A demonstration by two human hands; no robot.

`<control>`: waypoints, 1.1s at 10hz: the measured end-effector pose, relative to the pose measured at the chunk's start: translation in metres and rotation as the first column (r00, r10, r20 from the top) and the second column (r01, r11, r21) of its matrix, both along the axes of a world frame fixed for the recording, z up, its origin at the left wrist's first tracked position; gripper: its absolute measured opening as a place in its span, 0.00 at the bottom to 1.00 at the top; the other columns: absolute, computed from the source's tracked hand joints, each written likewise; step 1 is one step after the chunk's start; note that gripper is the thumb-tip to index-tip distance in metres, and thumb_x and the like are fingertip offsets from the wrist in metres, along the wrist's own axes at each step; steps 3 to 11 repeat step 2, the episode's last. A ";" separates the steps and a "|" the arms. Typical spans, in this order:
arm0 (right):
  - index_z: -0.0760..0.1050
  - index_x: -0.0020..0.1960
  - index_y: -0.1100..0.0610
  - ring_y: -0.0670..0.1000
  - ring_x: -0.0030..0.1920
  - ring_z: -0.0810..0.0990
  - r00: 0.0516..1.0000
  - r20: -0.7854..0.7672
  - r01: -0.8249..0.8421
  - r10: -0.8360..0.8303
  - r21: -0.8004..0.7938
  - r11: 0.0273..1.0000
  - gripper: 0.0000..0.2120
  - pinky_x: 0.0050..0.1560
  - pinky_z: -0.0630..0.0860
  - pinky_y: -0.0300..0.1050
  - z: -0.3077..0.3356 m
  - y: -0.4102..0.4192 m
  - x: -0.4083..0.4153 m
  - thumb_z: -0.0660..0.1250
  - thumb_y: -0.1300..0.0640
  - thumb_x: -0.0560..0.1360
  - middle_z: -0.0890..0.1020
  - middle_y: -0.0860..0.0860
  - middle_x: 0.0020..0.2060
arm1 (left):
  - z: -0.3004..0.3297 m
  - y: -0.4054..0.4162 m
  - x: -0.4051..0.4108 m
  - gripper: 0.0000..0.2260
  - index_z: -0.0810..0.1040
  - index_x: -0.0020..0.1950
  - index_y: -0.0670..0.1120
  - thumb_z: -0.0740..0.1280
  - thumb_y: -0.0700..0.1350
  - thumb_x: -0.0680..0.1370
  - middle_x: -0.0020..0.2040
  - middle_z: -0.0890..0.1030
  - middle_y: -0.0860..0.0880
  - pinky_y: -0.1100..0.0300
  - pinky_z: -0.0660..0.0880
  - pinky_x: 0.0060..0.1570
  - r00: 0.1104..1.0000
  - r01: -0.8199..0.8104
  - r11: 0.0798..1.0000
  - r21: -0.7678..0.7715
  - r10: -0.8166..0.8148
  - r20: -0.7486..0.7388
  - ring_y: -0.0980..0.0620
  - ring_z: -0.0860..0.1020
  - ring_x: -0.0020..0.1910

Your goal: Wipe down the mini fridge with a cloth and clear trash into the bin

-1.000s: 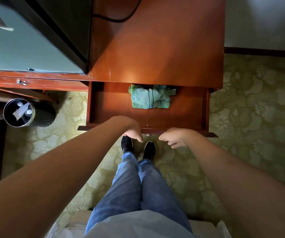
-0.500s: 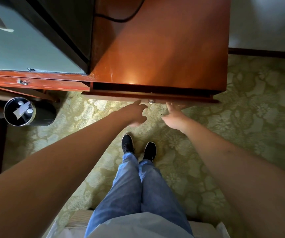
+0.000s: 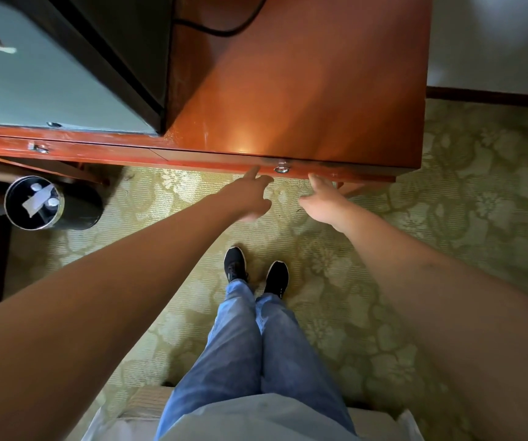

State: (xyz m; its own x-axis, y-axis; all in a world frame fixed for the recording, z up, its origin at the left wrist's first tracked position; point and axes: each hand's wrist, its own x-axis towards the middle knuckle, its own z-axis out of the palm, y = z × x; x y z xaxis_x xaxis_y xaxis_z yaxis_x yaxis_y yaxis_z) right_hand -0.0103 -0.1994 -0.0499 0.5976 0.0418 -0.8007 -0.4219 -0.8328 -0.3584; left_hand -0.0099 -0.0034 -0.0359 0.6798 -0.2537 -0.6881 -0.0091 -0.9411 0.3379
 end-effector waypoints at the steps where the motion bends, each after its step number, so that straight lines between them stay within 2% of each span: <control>1: 0.46 0.84 0.49 0.55 0.79 0.60 1.000 0.019 -0.004 0.004 0.014 1.000 0.34 0.62 0.66 0.44 0.021 0.002 0.002 0.60 0.53 0.83 0.47 0.48 0.83 | 0.014 0.002 0.001 0.27 0.58 0.79 0.51 0.60 0.51 0.81 0.81 0.46 0.47 0.51 0.72 0.63 1.000 0.017 1.000 0.009 -0.017 0.001 0.43 0.74 0.67; 2: 0.49 0.84 0.48 0.52 0.64 0.76 0.998 0.050 0.021 -0.022 0.030 0.999 0.34 0.56 0.75 0.47 0.053 0.005 0.009 0.61 0.53 0.82 0.55 0.50 0.82 | 0.040 0.002 0.004 0.27 0.58 0.79 0.52 0.61 0.50 0.81 0.81 0.49 0.47 0.51 0.72 0.64 0.999 0.031 0.999 0.008 -0.031 0.021 0.43 0.74 0.67; 11: 0.49 0.84 0.48 0.52 0.64 0.76 0.998 0.050 0.021 -0.022 0.030 0.999 0.34 0.56 0.75 0.47 0.053 0.005 0.009 0.61 0.53 0.82 0.55 0.50 0.82 | 0.040 0.002 0.004 0.27 0.58 0.79 0.52 0.61 0.50 0.81 0.81 0.49 0.47 0.51 0.72 0.64 0.999 0.031 0.999 0.008 -0.031 0.021 0.43 0.74 0.67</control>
